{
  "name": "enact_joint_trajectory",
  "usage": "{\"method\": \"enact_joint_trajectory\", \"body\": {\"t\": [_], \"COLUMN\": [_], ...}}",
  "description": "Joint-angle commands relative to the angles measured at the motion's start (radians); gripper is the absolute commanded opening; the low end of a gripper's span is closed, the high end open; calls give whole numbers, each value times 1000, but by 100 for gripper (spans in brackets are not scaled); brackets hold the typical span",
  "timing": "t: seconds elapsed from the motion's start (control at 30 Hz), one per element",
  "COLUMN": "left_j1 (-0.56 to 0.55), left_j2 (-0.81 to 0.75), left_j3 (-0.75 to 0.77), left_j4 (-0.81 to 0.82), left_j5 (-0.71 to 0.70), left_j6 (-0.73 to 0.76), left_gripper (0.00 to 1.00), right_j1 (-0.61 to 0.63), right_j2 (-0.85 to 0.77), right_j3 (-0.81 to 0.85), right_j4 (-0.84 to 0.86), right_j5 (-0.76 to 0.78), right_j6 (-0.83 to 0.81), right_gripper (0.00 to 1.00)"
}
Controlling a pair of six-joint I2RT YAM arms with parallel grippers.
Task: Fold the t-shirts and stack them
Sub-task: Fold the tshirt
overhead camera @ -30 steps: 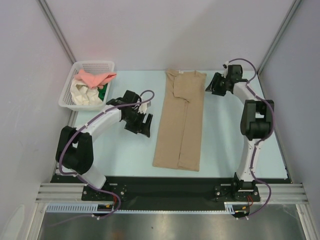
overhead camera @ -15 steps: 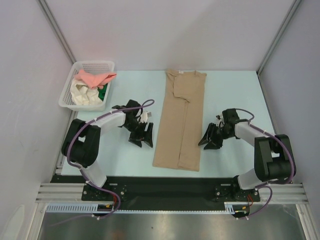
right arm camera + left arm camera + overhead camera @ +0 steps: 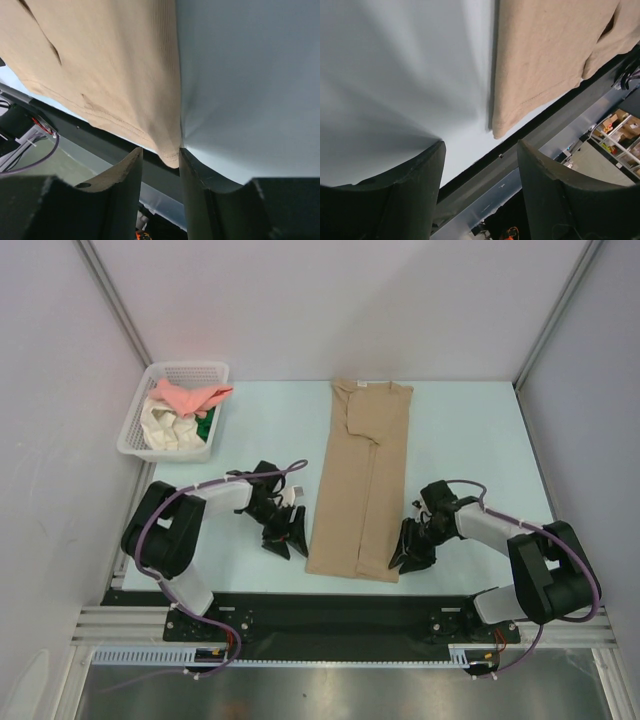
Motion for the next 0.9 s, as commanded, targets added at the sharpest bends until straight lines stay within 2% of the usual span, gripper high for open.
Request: {"method": "enact_joint_trajectory", "body": {"t": [0.0,0.7,0.8,0.83,0.87], "left_j1": [-38,-155,-157,-157,-157], "left_j2": [-4,102,112,115,114], "left_j3": [-28,64,67,67,67], "left_j4": [59,36,41,41,41], "left_j5": [-5,15,19,22,21], "left_j6": [-4,37,40,42,42], "left_gripper": [66,50,39,27,21], "right_j1": [21,55,53,55,55], "right_j2": [-23,-32,-29,-28,-28], "right_j3": [-17,-57,-66,-66,-65], "right_j4": [-27,47,68,76,76], "right_j5": [22,5,-9,-20,-21], "right_j6": [41,49,49,49,45], "right_gripper": [41,37,30,25,12]}}
